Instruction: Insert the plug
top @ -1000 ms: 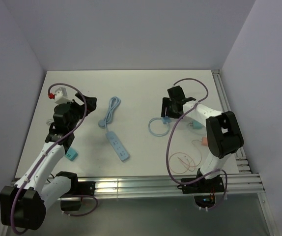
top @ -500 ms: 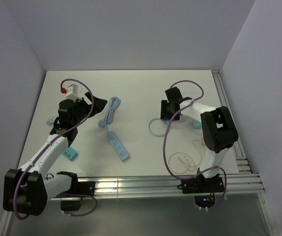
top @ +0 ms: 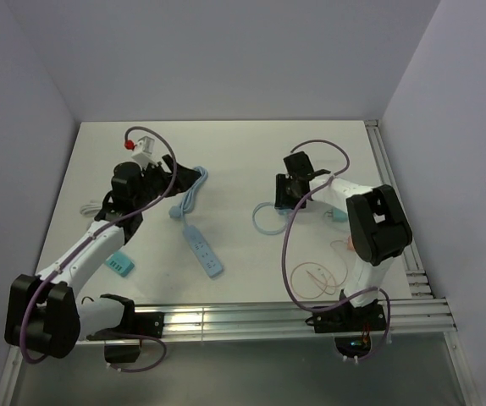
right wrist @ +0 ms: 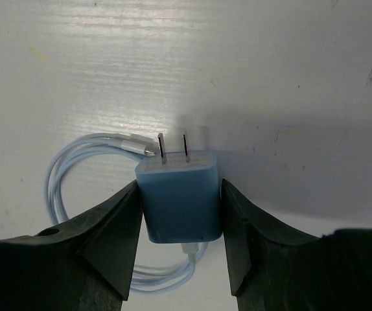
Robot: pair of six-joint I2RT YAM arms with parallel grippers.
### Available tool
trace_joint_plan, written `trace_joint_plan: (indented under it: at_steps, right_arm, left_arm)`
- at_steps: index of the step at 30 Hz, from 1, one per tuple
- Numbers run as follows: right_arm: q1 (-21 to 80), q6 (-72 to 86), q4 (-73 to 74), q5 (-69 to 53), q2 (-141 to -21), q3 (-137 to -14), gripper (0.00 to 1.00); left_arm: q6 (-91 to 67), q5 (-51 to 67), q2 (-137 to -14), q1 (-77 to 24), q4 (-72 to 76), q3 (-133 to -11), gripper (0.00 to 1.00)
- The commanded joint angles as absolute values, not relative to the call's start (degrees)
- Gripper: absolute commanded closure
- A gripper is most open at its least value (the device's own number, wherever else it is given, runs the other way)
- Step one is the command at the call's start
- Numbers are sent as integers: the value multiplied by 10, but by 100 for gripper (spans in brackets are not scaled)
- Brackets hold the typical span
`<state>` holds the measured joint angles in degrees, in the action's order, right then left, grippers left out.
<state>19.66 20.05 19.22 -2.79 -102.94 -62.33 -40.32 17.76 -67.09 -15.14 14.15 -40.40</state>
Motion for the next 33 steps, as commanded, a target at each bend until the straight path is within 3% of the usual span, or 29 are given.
trace_joint_plan:
  at_steps: [1,4,12,19,33]
  right_arm:
    - [216,188,163,-18,-974,-611,90]
    - [235,163,145,-15,-941,-598,100]
    - [318,49,29,-19,-794,-505,100]
    - [386,-25,-75,-65,-692,-437,100]
    - [439,-57,-85,-89,-671,-412,100]
  left_arm:
    - [-395,235,-686,-173,161,-444,28]
    - [-410,289,-708,-189,184,-453,31]
    - [-415,387,-793,-207,165,-505,40]
    - [-422,447,-838,-226,177,-517,37]
    - [-442,477,-892,-286,214,-516,37]
